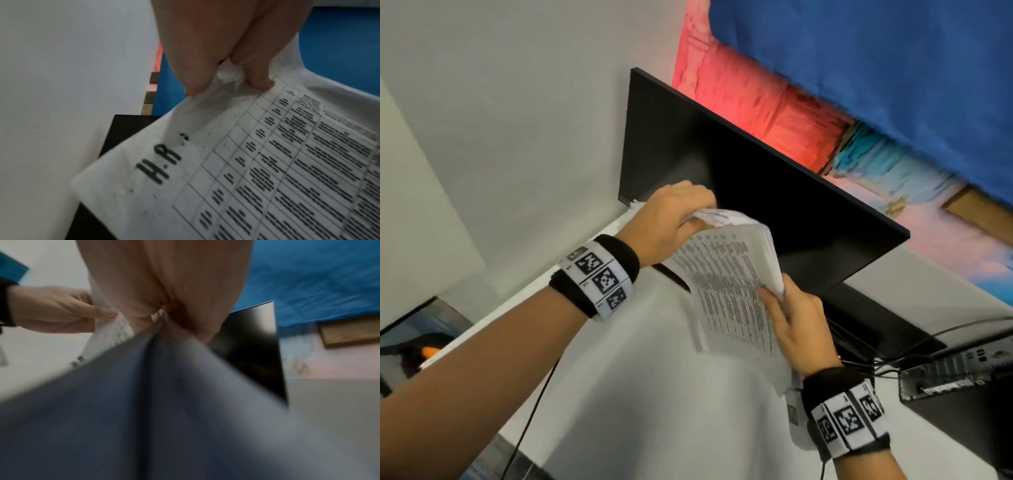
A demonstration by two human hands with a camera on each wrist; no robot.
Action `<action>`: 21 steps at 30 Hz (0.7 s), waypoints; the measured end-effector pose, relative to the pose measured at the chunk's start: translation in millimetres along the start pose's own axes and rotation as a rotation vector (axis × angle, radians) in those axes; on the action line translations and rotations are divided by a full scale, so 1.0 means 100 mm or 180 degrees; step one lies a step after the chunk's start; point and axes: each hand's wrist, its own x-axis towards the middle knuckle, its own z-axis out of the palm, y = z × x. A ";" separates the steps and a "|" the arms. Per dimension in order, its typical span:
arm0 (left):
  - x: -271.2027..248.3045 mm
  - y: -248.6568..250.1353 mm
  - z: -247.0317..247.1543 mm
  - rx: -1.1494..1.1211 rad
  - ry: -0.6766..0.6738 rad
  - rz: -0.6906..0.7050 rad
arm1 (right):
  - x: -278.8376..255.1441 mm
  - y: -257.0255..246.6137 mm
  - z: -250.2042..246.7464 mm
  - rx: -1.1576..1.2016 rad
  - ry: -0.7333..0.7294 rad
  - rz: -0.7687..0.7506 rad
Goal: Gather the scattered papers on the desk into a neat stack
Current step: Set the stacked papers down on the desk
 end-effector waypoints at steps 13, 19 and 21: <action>-1.43 -0.36 0.14 -0.1284 -0.0656 -0.3679 | -0.17 -0.20 1.09 0.2814 0.0505 0.1736; -1.90 -0.77 -0.11 -0.1207 -0.0502 -0.3560 | -0.27 -0.17 1.54 0.2546 -0.0473 0.2320; -2.04 -1.04 -0.23 -0.0789 -0.0679 -0.3602 | -0.31 -0.11 1.61 0.2333 -0.0771 0.2515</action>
